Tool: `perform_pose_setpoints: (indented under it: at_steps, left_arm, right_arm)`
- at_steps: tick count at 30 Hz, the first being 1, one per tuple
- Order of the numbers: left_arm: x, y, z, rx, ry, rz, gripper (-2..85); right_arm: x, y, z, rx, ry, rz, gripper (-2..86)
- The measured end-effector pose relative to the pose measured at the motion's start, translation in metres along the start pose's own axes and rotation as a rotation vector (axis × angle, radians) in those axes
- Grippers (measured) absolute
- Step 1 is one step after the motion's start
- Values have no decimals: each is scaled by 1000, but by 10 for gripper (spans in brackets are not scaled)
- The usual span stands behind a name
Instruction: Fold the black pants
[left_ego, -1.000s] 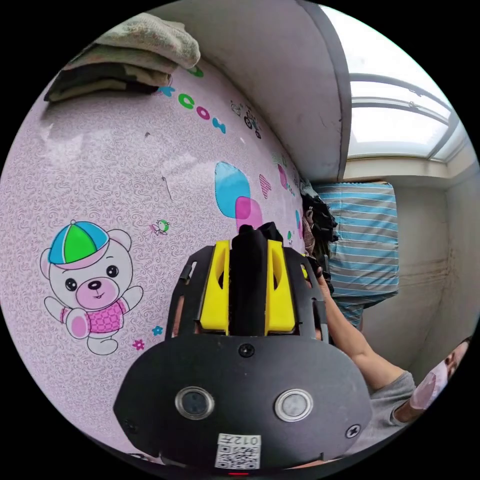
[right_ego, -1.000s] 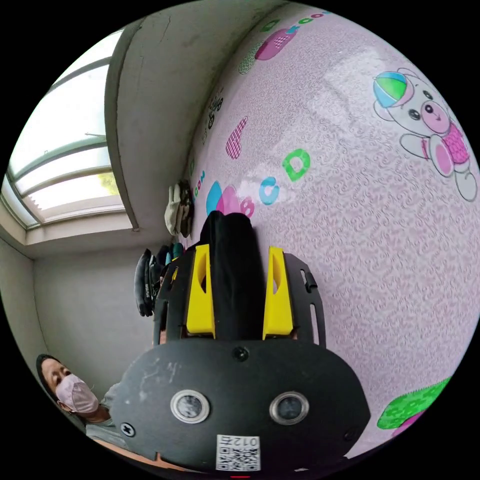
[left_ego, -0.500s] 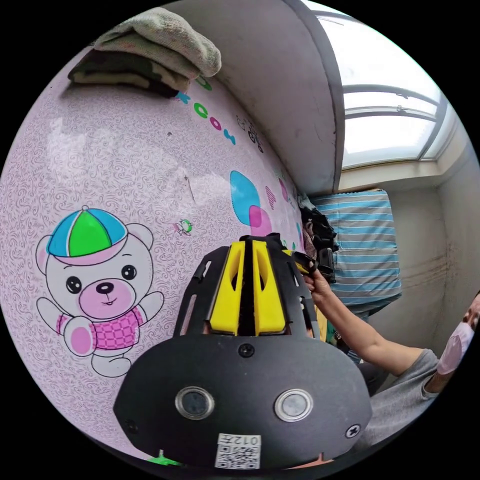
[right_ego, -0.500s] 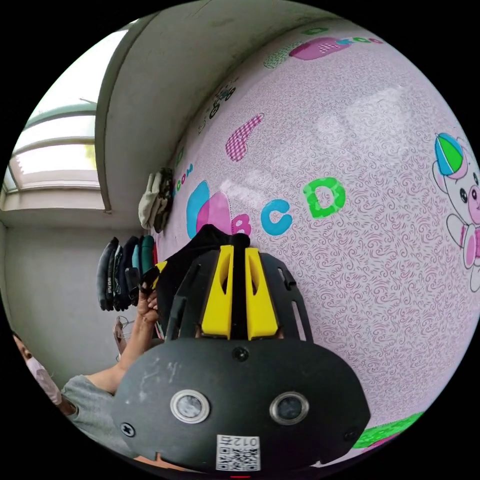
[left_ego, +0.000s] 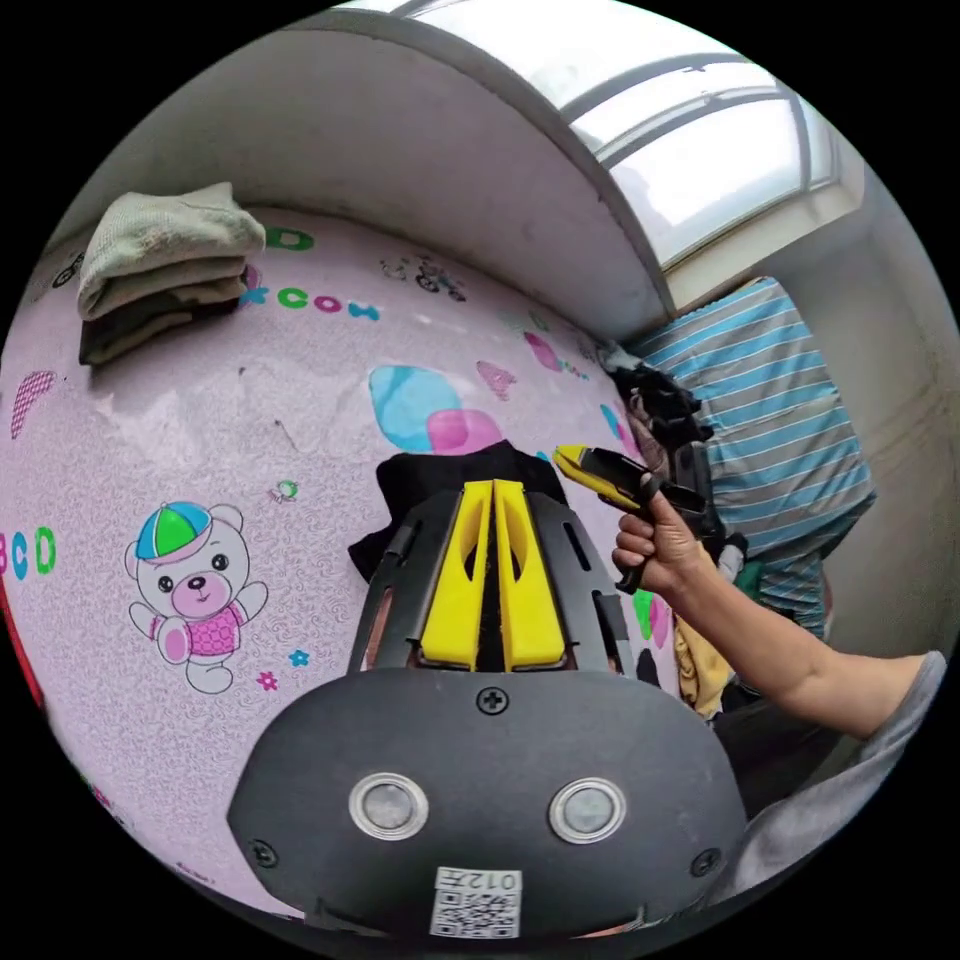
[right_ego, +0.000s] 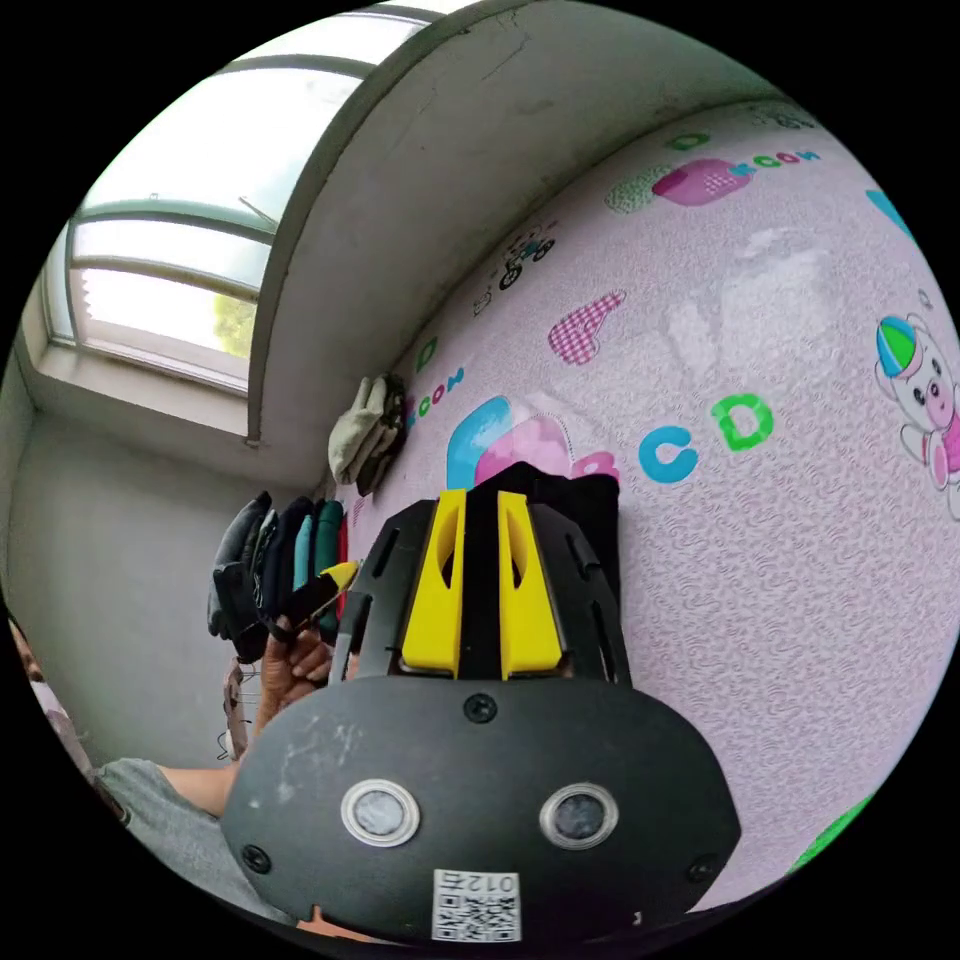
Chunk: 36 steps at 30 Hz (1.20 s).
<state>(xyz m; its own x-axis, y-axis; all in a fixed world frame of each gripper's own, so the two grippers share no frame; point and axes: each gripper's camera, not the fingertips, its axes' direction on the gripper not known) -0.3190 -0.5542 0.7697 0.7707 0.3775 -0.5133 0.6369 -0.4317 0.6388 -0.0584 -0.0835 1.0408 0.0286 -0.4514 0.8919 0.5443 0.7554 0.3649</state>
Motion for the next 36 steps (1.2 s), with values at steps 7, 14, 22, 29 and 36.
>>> perform_pose_setpoints:
  at_steps: [7,14,22,29,36]
  left_arm:
    - [21,35,43,-20,-276,64,2]
    - [24,35,43,-24,-147,24,1]
    - [132,26,27,144,-211,94,4]
    - [137,42,111,22,-510,43,-1]
    - [119,36,113,9,-345,-32,-2]
  right_arm:
    - [-1,30,34,27,76,64,-7]
    - [-22,36,34,18,41,94,1]
    - [-138,81,25,82,363,-263,106]
    - [-150,103,75,25,572,-294,120]
    - [-164,107,91,29,614,-314,118]
